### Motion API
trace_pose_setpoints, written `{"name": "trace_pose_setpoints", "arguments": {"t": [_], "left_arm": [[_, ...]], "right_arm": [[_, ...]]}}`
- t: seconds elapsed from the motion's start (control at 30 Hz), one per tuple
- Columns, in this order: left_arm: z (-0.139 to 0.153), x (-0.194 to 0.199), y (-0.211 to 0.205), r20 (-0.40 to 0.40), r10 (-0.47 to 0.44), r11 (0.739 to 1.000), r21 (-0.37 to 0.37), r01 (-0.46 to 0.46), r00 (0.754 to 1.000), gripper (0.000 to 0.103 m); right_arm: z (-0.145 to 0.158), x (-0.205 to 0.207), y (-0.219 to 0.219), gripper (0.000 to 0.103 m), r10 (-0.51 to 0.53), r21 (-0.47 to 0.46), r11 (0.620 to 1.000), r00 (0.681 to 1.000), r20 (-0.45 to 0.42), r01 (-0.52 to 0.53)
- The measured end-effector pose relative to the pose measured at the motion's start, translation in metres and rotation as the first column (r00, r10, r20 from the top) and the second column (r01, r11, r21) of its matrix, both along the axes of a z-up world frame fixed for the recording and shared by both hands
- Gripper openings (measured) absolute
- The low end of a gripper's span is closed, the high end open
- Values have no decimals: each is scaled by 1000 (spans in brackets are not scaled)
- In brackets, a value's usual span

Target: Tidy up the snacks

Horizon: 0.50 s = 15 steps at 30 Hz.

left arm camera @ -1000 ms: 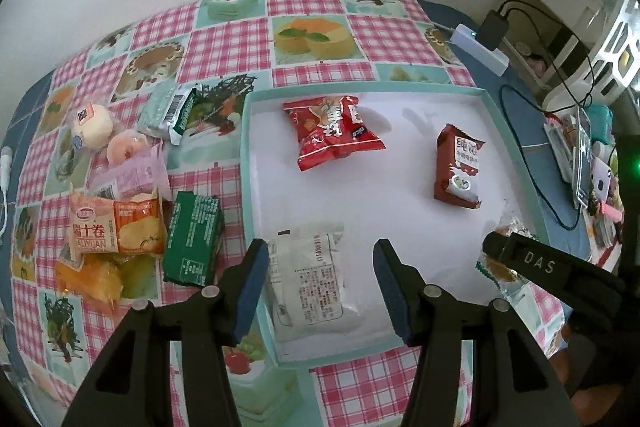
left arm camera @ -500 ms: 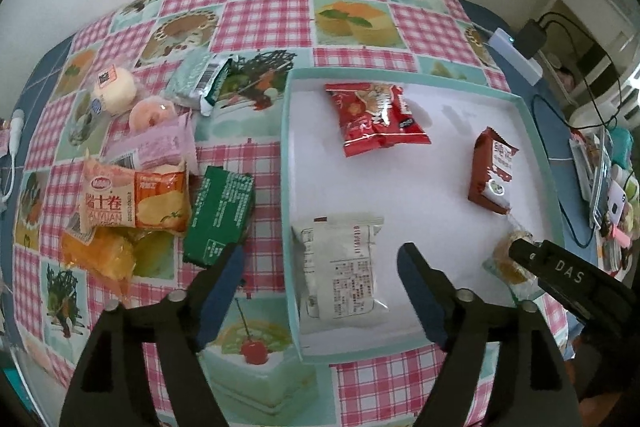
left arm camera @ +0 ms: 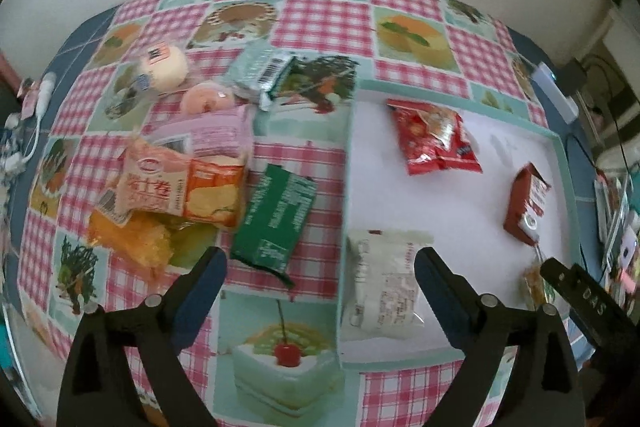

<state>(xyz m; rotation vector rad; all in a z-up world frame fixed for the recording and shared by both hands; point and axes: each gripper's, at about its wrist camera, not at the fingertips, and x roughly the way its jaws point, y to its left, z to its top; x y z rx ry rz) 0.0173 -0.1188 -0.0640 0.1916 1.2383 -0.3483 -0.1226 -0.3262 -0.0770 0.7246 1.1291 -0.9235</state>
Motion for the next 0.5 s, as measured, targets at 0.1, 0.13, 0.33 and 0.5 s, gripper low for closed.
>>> {"name": "trace_pose_setpoints", "arguments": {"t": [0.1, 0.13, 0.33, 0.5], "left_arm": [[2, 6, 10, -3, 43, 999, -8, -43, 999, 95], [3, 7, 14, -3, 56, 998, -7, -56, 998, 95], [4, 21, 41, -33, 135, 991, -7, -135, 990, 95], [7, 38, 83, -29, 273, 962, -7, -274, 961, 95]], "right_arm": [[1, 3, 4, 93, 23, -18, 1000, 1000, -4, -23], [1, 4, 6, 93, 34, -20, 999, 999, -6, -34], [6, 14, 20, 102, 116, -55, 992, 993, 2, -116], [13, 26, 37, 103, 203, -82, 976, 979, 27, -201]]}}
